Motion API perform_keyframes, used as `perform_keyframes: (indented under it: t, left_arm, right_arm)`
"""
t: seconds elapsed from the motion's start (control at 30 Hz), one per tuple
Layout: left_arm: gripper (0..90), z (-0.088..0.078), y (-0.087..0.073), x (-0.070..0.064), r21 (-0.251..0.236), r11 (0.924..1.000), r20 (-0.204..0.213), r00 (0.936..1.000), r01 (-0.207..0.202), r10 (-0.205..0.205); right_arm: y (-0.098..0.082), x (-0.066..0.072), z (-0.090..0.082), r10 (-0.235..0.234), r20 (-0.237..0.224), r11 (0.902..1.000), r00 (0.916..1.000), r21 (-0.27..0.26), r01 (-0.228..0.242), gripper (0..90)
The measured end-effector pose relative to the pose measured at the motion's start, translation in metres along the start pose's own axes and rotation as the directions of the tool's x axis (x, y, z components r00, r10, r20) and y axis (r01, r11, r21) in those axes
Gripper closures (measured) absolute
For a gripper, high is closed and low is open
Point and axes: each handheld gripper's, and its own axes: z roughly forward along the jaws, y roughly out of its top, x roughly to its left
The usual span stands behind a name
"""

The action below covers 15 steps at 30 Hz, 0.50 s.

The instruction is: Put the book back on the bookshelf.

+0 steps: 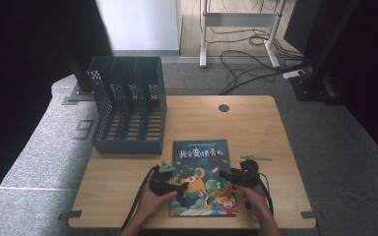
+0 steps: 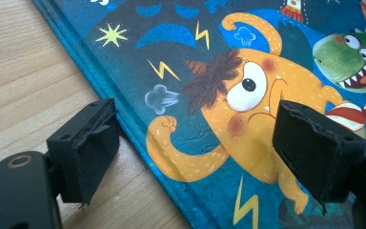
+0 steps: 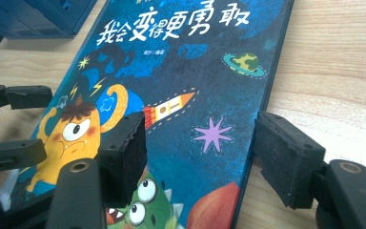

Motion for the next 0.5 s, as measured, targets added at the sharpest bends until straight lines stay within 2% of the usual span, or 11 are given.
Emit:
perform_keyframes:
  t: [0.17,0.37,0.5]
  left_arm:
    - [15.0,-0.0008,0.0001,0.0021,0.001,1.0,0.013,0.9999,0.008,-0.008]
    - [14.3,-0.0019,0.0,0.005,-0.001,0.9998,0.03,0.9993,0.021,-0.021]
    - [14.2,-0.002,-0.0002,0.0056,-0.002,0.9998,0.033,0.9992,0.021,-0.021]
  right_arm:
    - [0.0011,-0.0001,-0.0014,0.004,-0.013,1.0,0.9999,-0.004,-0.004,35.5]
    - [0.0032,-0.0049,-0.005,0.041,-0.071,0.9987,0.9966,-0.026,-0.043,37.2]
    - [0.0031,-0.0085,-0.0024,0.061,-0.083,0.998,0.9947,-0.013,-0.062,37.2]
